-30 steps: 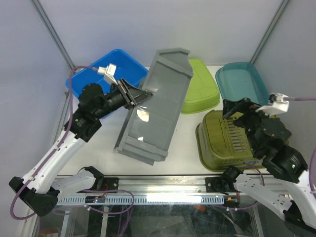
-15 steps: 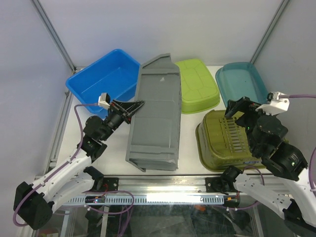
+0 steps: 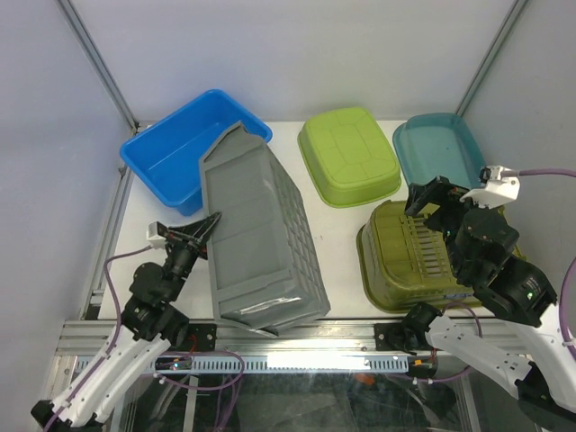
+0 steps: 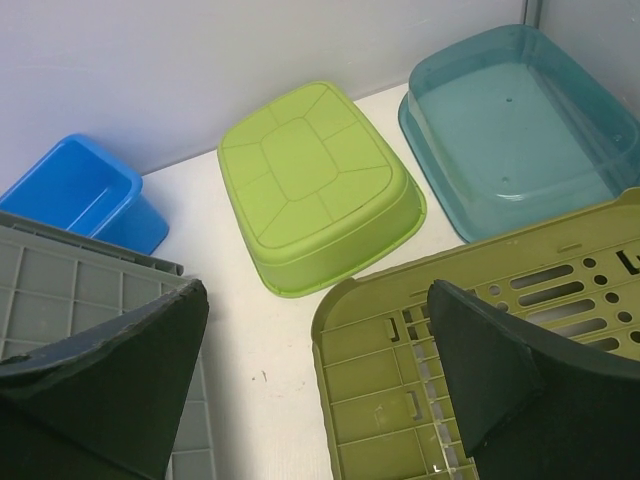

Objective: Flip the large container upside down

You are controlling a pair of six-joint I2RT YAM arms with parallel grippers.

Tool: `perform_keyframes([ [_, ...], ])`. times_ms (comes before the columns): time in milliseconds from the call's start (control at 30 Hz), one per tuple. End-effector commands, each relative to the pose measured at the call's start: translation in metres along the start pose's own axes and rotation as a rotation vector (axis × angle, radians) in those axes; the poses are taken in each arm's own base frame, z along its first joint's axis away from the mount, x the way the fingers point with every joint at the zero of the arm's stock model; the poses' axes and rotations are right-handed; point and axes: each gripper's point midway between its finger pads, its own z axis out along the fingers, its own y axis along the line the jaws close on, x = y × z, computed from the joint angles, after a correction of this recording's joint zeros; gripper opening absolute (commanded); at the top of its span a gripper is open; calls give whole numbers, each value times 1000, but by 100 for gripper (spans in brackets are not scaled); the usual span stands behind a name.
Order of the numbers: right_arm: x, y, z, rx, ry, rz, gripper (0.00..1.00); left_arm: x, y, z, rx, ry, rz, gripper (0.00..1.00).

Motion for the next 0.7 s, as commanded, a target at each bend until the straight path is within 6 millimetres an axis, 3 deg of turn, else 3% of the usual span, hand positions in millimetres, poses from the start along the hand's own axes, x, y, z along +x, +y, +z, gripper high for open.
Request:
perform_keyframes([
  [0, -3, 7, 1, -22, -12, 41, 96, -27, 21, -20, -120, -125, 11, 5],
  [133, -1, 12, 3, -40, -7, 46, 96, -36, 54, -33, -311, -163, 126, 32],
  [233, 0, 15, 4, -47, -3, 47, 96, -38, 69, -38, -416, -157, 204, 34],
  [333, 0, 15, 4, -49, -2, 48, 96, -45, 95, -47, -546, -175, 232, 29],
  [467, 2, 14, 4, -49, -1, 47, 96, -53, 113, -55, -590, -192, 230, 29],
  [667, 5, 15, 5, -50, 5, 44, 96, -60, 126, -67, -645, -208, 259, 46],
])
